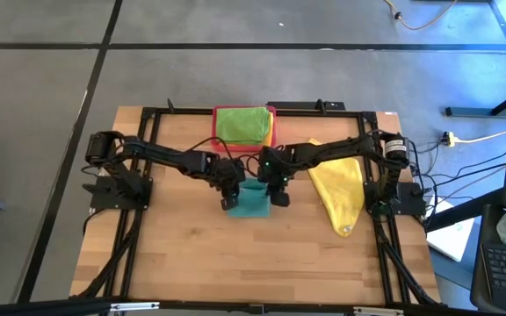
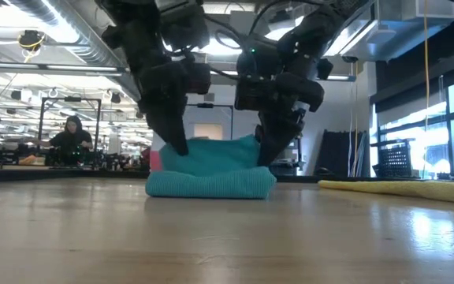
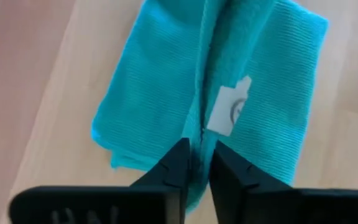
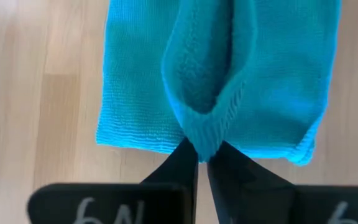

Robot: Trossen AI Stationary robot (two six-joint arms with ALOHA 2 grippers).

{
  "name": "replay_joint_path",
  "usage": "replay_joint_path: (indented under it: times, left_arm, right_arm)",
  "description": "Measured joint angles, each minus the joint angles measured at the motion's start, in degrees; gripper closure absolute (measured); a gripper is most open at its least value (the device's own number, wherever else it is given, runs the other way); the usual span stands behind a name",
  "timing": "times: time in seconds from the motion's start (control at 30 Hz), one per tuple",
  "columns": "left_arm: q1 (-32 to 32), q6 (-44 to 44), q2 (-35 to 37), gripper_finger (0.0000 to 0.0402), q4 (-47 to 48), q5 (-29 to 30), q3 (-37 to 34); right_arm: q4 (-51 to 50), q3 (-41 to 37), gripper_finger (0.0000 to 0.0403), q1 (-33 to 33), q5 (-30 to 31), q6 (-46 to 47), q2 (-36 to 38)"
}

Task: Fold microfiber towels
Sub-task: Fold the blue microfiber cloth

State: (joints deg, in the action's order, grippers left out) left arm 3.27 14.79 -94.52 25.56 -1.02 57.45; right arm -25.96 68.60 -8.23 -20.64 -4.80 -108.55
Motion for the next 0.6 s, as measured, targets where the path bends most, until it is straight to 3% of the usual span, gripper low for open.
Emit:
replay_joint_path:
  times: [0.1, 0.3, 0.6]
  left_arm:
    - [0.1, -0.4, 0.0, 0.0335, -1.4, 1.5, -1.0]
    - [0.1, -0.1, 0.0, 0.0313, -2.5, 10.1, -1.1]
    - [0.4, 4.9, 0.0, 0.0315, -2.1, 12.2, -1.1]
  right_arm:
    - [0.9, 0.0, 0.037, 0.0, 0.0, 0.3, 0.0]
    - [-0.1, 0.0, 0.037, -0.1, 2.9, 2.2, 0.0]
    - [-3.5, 0.0, 0.037, -1.6, 6.0, 6.9, 0.0]
